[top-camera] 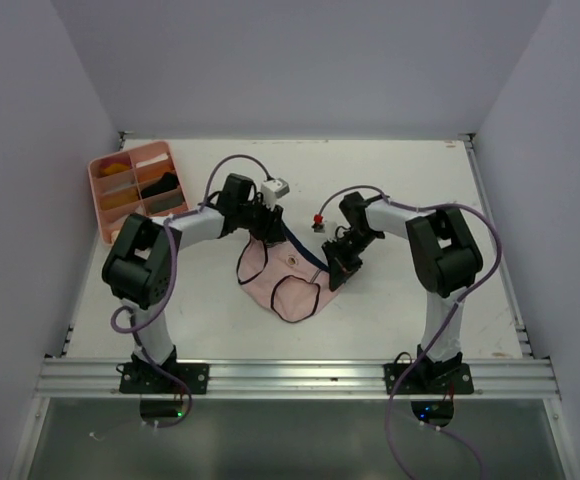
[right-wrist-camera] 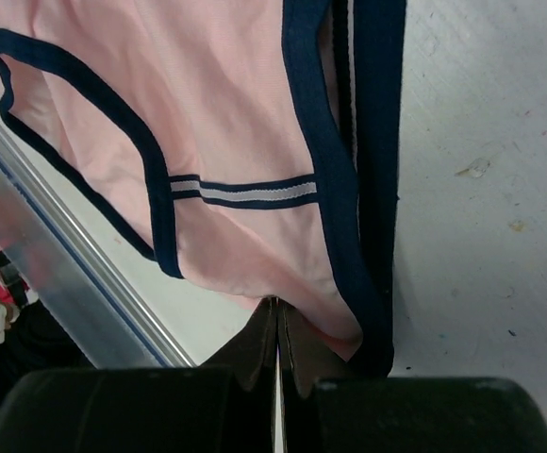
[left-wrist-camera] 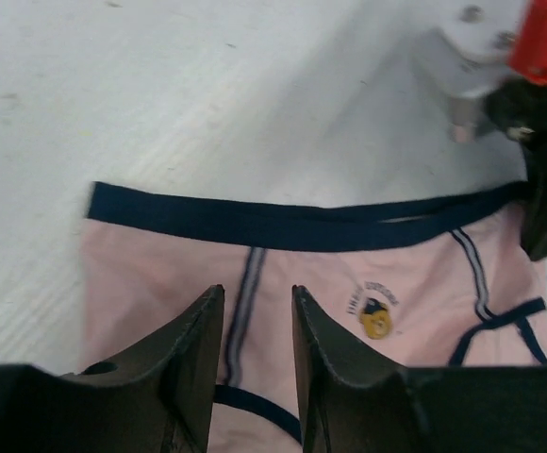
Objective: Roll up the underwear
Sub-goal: Flatten the underwear
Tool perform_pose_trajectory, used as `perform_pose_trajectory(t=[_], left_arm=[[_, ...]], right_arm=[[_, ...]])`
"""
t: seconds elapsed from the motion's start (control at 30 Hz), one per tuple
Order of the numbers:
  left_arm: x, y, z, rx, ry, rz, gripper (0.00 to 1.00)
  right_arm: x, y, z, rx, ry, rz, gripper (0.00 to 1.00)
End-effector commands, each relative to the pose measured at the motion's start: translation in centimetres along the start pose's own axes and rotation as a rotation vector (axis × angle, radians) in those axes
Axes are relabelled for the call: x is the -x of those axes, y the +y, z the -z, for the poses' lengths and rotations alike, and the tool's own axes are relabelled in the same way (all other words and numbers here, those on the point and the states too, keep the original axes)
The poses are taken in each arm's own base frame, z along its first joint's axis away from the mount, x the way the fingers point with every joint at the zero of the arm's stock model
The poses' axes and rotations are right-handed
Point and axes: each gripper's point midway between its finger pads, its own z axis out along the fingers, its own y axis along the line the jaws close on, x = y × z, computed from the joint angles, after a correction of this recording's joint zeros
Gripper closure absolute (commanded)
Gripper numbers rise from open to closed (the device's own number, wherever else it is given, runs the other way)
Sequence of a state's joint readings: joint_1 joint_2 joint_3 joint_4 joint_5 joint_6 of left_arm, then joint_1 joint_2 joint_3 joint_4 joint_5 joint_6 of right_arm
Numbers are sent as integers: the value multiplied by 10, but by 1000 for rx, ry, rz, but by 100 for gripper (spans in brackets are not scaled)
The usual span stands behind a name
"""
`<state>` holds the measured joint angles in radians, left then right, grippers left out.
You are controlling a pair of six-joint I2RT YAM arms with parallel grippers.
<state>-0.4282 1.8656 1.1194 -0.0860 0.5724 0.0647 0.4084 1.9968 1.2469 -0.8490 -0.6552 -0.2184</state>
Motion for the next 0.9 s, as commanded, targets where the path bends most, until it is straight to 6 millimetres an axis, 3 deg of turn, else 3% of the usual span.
perform_pose_trajectory(t=[0.0, 0.13, 0.2, 0.23, 0.3, 0.33, 0.4, 0.43, 0.47, 0.5, 0.57, 0.67, 0.73, 0.77, 0.8, 0.87], left_arm=[[22, 49, -2, 69, -143, 159, 62], [12, 85, -1, 89, -154, 270, 62], [0, 90, -11, 72, -108, 275, 62], [7, 93, -13, 64, -104, 260, 61], [-1, 97, -25, 30, -36, 274, 61], [21, 102, -25, 29, -66, 224, 59], [37, 112, -28, 40, -74, 174, 58], [67, 115, -23, 37, -126, 128, 54], [83, 109, -20, -7, -159, 73, 53], [109, 105, -10, -14, -207, 31, 51], [144, 79, 11, -98, -287, -36, 48], [157, 49, 40, -149, -309, -72, 46], [126, 37, 44, -146, -242, -86, 46], [127, 23, 57, -143, -250, -118, 46], [97, 15, 52, -155, -208, -96, 46], [84, 4, 58, -143, -199, -84, 46]], right_arm=[[-3, -1, -5, 15, -3, -2, 100], [-17, -8, -13, 10, 46, -30, 100], [-25, -7, -16, 23, 66, -48, 100], [-27, -2, -18, 51, 67, -52, 100], [-25, 7, -16, 84, 60, -33, 100], [-24, 20, -15, 129, 50, 8, 100], [-16, 44, -3, 178, -31, 80, 89], [-12, 56, 2, 208, -59, 108, 87], [-4, 81, 19, 284, -127, 162, 84], [4, 91, 28, 304, -167, 185, 84], [22, 120, 58, 345, -269, 259, 80], [47, 131, 85, 298, -385, 283, 75], [62, 125, 91, 264, -425, 284, 75], [72, 116, 93, 213, -442, 279, 75], [79, 102, 85, 187, -428, 246, 75], [95, 91, 80, 180, -433, 228, 78]])
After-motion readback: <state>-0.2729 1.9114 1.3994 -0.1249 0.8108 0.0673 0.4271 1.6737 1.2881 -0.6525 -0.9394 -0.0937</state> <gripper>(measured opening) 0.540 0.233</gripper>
